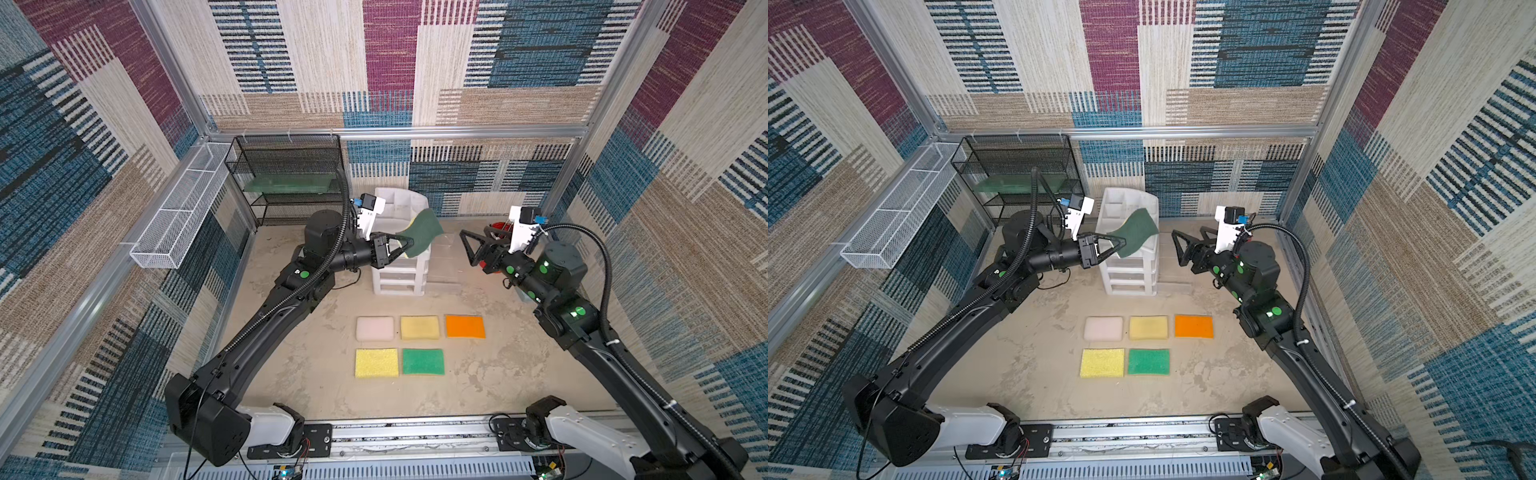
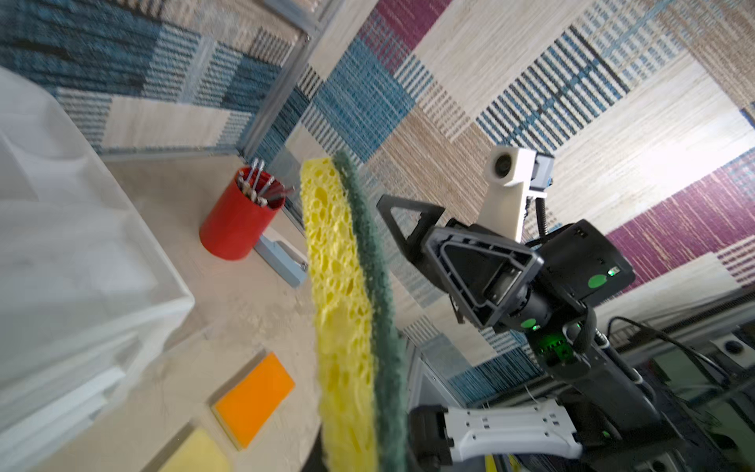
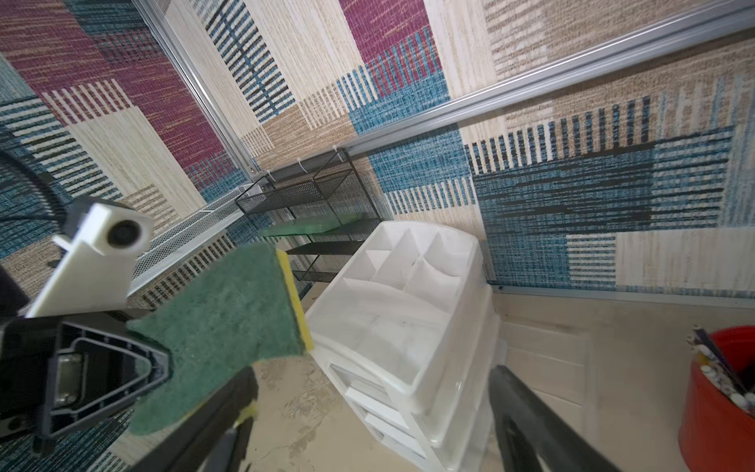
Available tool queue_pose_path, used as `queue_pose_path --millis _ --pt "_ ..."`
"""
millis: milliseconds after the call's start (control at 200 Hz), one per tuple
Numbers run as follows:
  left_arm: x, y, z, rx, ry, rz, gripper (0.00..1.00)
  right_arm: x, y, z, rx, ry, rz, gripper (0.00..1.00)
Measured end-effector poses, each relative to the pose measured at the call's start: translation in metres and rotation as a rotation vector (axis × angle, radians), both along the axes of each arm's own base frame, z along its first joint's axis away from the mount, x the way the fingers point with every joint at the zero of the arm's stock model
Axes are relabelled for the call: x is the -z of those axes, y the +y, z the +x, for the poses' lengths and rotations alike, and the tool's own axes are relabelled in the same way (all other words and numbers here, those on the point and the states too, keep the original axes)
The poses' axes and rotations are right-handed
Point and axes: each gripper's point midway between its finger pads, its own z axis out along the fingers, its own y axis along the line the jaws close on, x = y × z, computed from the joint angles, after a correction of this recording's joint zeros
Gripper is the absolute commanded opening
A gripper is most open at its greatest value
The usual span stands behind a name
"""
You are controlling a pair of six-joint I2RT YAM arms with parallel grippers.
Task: Take the sponge out of the drawer
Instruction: Place the sponge at the center of the board.
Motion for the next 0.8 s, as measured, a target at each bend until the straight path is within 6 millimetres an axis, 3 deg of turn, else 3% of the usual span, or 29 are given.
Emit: queue_pose_path --millis 85,185,310,506,801 --pt "0.017 -0.005 -0.020 0.055 0.062 0.017 0.00 0.001 -0.016 -0.019 0.046 -0.048 -0.002 0.98" --pt "0.035 -0.013 -0.046 0.119 0.115 0.043 0.01 0.019 -0.028 -0.030 0.085 -0.055 -0.015 0.95" --pt "0.066 -0.027 -0.077 0.194 0.194 0.097 0.01 0.044 -0.036 -0.029 0.127 -0.002 -0.039 0.95" --pt "0.136 -0.060 -0.117 0.275 0.337 0.256 0.00 0.073 -0.044 -0.025 0.177 0.070 -0.072 0.95" --pt "0.207 -0.111 -0.149 0.356 0.424 0.439 0.00 0.092 -0.059 -0.027 0.253 0.121 -0.102 0.95"
